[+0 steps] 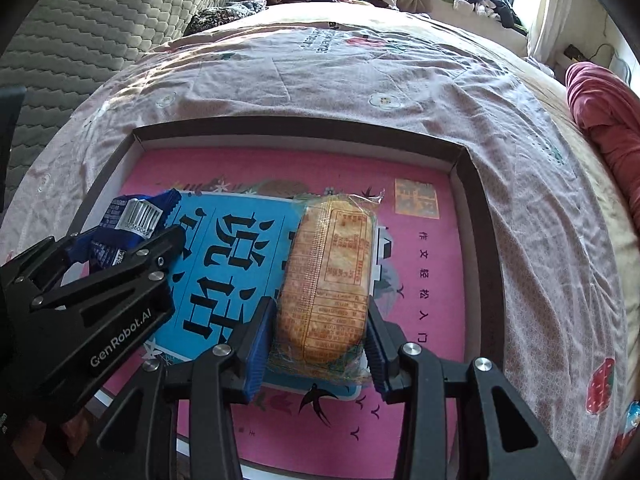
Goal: Organize objects
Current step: 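Open the left tool on the tray while the right tool releases the bread loaf beside it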
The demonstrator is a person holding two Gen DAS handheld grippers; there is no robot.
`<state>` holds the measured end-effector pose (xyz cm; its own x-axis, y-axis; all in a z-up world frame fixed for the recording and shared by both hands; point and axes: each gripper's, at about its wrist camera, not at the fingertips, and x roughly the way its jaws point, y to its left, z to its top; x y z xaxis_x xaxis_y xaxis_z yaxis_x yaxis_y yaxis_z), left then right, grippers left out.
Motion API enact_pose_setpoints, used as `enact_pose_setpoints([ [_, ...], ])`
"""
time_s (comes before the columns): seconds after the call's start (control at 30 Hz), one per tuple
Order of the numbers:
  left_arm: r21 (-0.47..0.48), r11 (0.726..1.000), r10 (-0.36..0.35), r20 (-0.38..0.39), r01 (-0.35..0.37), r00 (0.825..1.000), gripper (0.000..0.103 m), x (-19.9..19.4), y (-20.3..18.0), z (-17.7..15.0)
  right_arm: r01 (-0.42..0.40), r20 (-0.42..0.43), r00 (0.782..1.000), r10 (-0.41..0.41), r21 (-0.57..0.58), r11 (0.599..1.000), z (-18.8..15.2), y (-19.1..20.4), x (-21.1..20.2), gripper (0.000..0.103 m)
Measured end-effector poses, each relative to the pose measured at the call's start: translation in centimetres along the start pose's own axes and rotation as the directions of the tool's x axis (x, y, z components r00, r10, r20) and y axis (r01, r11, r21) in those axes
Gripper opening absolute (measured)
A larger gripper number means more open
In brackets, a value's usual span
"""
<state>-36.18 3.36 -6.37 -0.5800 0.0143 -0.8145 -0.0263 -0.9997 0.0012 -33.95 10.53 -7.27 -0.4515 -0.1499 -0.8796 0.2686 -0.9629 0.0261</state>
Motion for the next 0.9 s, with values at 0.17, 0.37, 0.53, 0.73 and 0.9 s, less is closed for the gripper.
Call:
enact_pose_setpoints([
  [0.17, 0.006, 1.000, 0.016, -0.002, -0.016, 1.000, 0.063, 0.0, 0.0, 0.1, 0.000, -0.009, 1.000, 0.000, 0.000, 1.000, 0.1, 0.0, 0.1, 0.044],
  [0.37, 0.000, 1.000, 0.017, -0.008, -0.017, 1.000, 0.068, 0.1, 0.3, 0.1, 0.006, -0.010, 1.000, -0.006, -0.002, 1.000, 0.1, 0.1, 0.1, 0.044],
  [0.53, 0.002, 1.000, 0.006, -0.014, -0.006, 1.000, 0.071, 0.0, 0.5, 0.1, 0.016, -0.013, 1.000, -0.016, 0.003, 1.000, 0.1, 0.0, 0.1, 0.048],
  [0.73, -0.018, 1.000, -0.013, -0.024, 0.012, 1.000, 0.075, -0.3, 1.0, 0.0, 0.007, -0.023, 1.000, -0.007, 0.015, 1.000, 0.1, -0.1, 0.2, 0.059],
  [0.9, -0.020, 1.000, -0.021, -0.004, 0.021, 1.000, 0.076, -1.7, 1.3, 0.5, 0.007, -0.015, 1.000, -0.007, 0.014, 1.000, 0.1, 0.1, -0.4, 0.064],
])
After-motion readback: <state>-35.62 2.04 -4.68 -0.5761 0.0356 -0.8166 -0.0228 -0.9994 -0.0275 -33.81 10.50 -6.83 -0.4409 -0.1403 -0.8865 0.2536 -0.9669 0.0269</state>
